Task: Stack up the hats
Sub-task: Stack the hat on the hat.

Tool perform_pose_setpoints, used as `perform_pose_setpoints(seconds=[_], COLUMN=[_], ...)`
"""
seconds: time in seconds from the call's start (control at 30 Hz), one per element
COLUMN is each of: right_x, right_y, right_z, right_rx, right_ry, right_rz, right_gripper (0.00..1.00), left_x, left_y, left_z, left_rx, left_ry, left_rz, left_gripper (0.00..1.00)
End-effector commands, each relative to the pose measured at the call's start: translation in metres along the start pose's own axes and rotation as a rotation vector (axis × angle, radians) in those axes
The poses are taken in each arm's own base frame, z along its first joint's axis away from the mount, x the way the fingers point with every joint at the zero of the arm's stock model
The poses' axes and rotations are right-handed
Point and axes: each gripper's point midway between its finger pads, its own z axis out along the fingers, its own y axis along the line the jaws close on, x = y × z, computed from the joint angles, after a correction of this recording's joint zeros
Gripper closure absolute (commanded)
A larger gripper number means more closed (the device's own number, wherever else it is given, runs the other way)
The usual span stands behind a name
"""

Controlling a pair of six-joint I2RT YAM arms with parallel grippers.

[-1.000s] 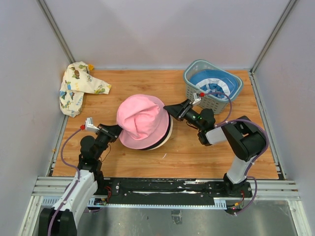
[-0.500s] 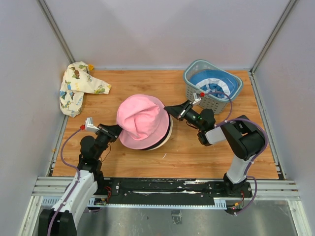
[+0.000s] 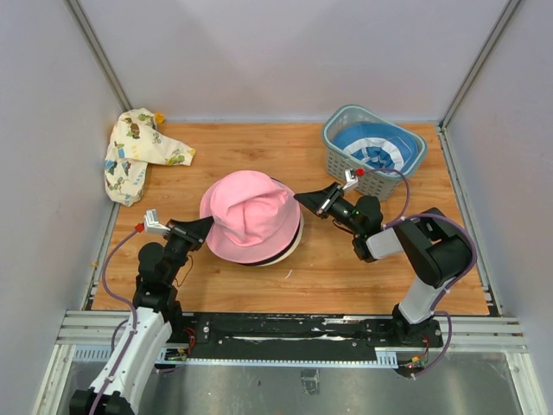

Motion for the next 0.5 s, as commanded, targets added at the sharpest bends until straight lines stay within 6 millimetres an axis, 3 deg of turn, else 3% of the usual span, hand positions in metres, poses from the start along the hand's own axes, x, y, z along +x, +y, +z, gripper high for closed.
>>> perform_pose_setpoints(seconds=[0.0, 0.47], right_x=[-0.009, 0.001], right_y=[-0.033, -0.07], right_z=[-0.014, -0.025], right_rx=[0.122, 0.249], right_ry=[-0.034, -0.008], right_rz=[-0.045, -0.087], right_gripper=[0.99, 0.99], left_x=[-0.006, 0.006], left_y=[0.015, 0.038], left_z=[-0.001, -0.002], left_rx=[-0.092, -0.15], left_ry=[-0.039, -0.015], left_rz=[-0.002, -0.021], left_gripper=[0.97, 0.98])
